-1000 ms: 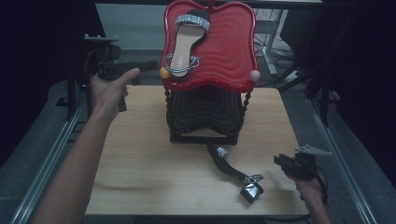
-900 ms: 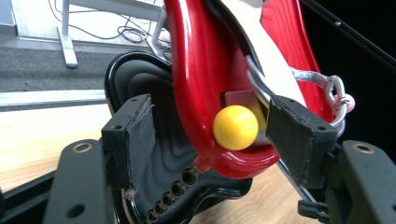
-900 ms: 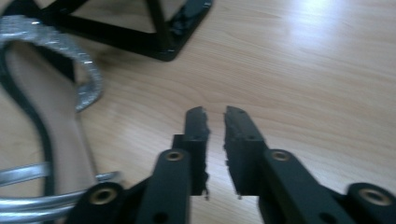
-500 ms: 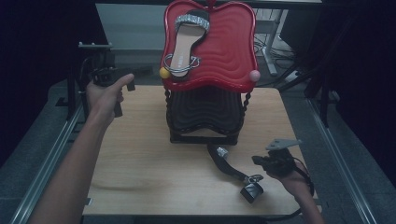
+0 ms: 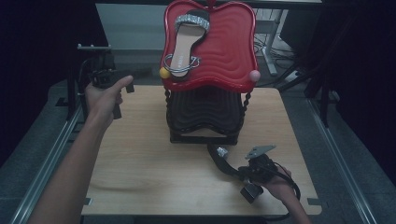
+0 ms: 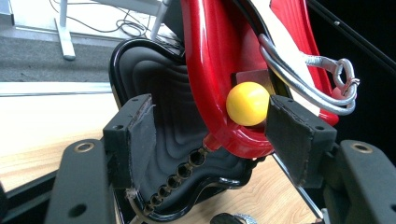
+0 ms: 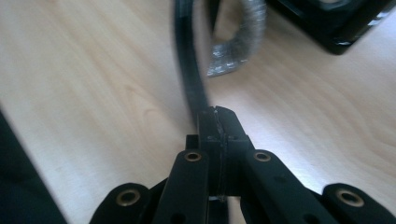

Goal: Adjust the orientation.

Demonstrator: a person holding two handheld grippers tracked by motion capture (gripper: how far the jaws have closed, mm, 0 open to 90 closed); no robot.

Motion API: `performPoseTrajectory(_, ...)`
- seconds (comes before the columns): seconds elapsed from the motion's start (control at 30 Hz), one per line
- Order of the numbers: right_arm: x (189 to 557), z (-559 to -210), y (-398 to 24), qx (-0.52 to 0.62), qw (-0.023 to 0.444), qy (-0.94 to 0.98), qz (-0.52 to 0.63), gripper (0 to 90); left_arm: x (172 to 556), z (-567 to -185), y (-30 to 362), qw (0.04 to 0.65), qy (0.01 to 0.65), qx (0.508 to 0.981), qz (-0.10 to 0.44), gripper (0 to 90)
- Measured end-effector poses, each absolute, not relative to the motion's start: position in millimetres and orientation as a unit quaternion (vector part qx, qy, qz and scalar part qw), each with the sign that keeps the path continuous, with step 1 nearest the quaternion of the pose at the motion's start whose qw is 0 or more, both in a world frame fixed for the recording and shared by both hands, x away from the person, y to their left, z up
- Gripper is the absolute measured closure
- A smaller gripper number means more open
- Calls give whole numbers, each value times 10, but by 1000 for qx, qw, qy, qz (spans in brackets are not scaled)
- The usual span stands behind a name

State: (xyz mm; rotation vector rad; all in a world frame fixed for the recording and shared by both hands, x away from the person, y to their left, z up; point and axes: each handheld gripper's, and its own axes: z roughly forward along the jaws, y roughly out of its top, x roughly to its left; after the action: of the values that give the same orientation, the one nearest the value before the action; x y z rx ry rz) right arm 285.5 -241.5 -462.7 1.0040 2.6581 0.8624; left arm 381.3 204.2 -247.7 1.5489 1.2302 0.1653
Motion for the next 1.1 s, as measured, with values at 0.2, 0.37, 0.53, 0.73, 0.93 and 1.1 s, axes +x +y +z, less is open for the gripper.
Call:
performPoseTrajectory(0.2,2825,-4621,-2397,333,105,893,283,900,3814,-2479,2034,545,521,654,69,335)
performPoseTrajectory(0.37,2885,-4623,-2488,347,104,889,279,900,3824,-2473,2026,544,521,654,69,335)
performPoseTrajectory(0.53,2837,-4618,-2435,339,104,892,279,900,3820,-2473,2011,543,520,656,69,336)
performPoseTrajectory(0.73,2793,-4605,-2398,332,114,894,278,900,3806,-2448,2009,543,520,656,72,335)
performPoseTrajectory(0.93,2727,-4579,-2314,318,115,898,281,900,3791,-2442,2024,542,522,654,74,336)
performPoseTrajectory(1.1,2657,-4617,-2161,297,111,908,274,900,3775,-2471,2036,541,524,654,74,333)
